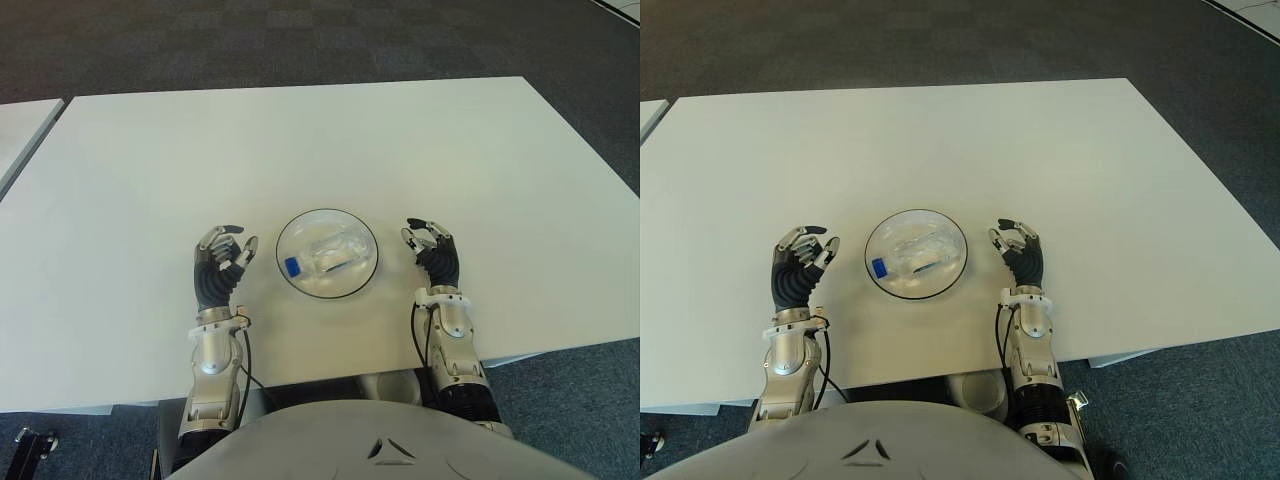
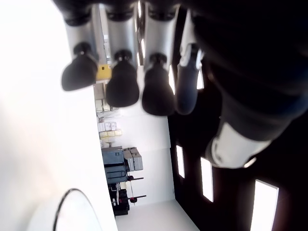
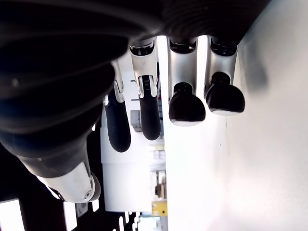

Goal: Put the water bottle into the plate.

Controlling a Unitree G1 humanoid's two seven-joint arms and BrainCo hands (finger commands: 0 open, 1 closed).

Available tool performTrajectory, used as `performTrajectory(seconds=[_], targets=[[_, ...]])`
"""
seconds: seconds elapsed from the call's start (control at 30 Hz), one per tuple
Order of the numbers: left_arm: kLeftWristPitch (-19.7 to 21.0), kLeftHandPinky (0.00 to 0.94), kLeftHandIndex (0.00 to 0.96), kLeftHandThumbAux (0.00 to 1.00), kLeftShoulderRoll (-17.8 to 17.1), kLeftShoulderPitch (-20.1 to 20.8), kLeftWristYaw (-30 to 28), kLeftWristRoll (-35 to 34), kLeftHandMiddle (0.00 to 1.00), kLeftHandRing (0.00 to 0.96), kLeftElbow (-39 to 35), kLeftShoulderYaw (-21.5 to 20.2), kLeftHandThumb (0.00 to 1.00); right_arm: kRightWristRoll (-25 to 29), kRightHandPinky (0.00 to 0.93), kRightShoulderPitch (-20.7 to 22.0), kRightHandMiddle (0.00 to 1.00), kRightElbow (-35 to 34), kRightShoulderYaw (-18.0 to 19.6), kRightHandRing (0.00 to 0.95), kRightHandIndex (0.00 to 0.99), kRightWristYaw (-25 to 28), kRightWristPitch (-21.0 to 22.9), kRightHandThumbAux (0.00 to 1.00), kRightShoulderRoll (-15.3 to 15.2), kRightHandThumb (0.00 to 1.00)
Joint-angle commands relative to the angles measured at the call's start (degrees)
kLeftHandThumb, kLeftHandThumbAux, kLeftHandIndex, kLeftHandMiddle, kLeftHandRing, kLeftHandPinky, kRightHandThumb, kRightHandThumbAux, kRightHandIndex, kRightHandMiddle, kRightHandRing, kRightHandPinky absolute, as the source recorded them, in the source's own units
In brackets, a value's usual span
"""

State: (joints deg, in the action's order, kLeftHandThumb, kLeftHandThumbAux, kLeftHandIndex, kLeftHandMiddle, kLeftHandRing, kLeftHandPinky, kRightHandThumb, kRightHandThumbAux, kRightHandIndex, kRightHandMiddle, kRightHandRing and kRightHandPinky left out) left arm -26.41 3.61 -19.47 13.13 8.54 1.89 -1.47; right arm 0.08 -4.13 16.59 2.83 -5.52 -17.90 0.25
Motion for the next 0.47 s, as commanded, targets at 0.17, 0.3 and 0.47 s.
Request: performTrajectory(seconds=[0.17, 0.3, 0.47], targets=[[0.5, 0.798, 0.436, 0.715, 0.0, -0.3, 0.3, 0.3, 0.789, 0.795, -0.1, -0.4, 0.708, -0.5, 0.834, 0.1, 0.855, 0.6, -0.2, 0.851, 0.437, -0.1, 0.8, 0.73, 0.6, 0.699], [0.1, 0.794, 0.437, 0.715, -0.2, -0.4, -0.1, 0.1, 0.791, 0.793, -0.1, -0.4, 0.708, -0.6, 0.831, 0.1, 0.856, 0.8, -0.2, 0.851, 0.437, -0.3, 0.6, 0.729, 0.7, 0.699], [-0.7, 0.781, 0.436, 0.715, -0.5, -0.3, -0.5, -0.4, 0.788, 0.787, 0.1, -0.4, 0.707, -0.8, 0.831, 0.1, 0.857, 0.7, -0.2, 0.851, 0.437, -0.4, 0.6, 0.729, 0.8, 0.699]])
